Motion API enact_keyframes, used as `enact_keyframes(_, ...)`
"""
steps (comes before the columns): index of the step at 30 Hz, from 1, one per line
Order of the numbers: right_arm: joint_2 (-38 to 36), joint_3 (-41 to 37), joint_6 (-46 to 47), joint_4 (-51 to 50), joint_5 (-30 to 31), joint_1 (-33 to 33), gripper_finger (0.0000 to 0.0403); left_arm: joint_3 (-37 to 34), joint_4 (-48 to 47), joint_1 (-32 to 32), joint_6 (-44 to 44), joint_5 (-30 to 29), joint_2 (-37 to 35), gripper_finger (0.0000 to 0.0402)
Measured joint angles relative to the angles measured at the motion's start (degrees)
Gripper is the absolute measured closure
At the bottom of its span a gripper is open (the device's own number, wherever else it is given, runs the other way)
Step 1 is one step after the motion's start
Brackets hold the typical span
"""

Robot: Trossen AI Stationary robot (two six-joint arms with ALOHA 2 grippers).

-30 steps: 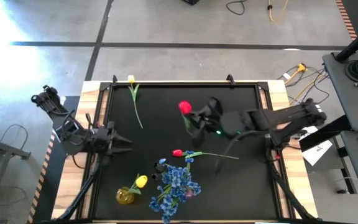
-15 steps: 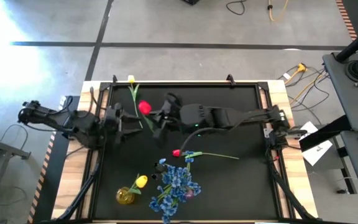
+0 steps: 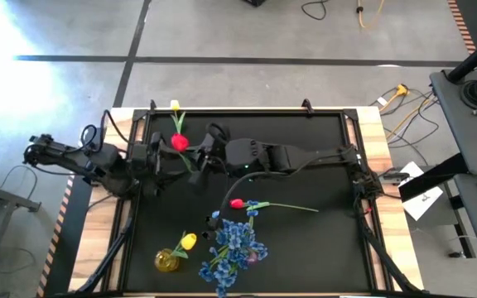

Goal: Sort flowers into vase by color
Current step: Put the bottom red tulip into the yellow vase

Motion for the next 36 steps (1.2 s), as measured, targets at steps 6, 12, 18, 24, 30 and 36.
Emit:
enact_keyframes(6, 0.00, 0.00, -0.22, 1.05, -0.01, -0.11, 0.0390, 0.00, -1.23, 1.69, 0.29, 0.04, 0.63, 0.0243)
enact_keyframes(12, 0.00, 0.00, -0.22, 1.01, 0.10, -0.13, 0.0390, 0.00, -0.82, 4.10, 1.65, 0.32, 1.68, 0.0358)
enact_keyframes(18, 0.00, 0.00, 0.42, -0.08, -0.54, 0.11, 0.0382, 0.00, -0.09, 4.13, 4.22, 3.46, 2.34, 0.0387)
enact_keyframes(24, -0.38, -0.01, -0.60, -0.31, -0.53, 1.29, 0.0289, 0.00, -1.16, 4.02, 2.74, 4.74, 1.48, 0.0397)
enact_keyframes(30, -5.07, 0.01, -5.32, -2.03, 0.02, 3.75, 0.0196, 4.18, -18.64, 2.87, -1.95, 5.72, -2.05, 0.0400)
enact_keyframes(36, -10.50, 0.11, -5.55, -11.04, 8.11, 7.52, 0.0164, 9.36, -30.22, -5.17, -8.80, 6.92, -4.36, 0.0400)
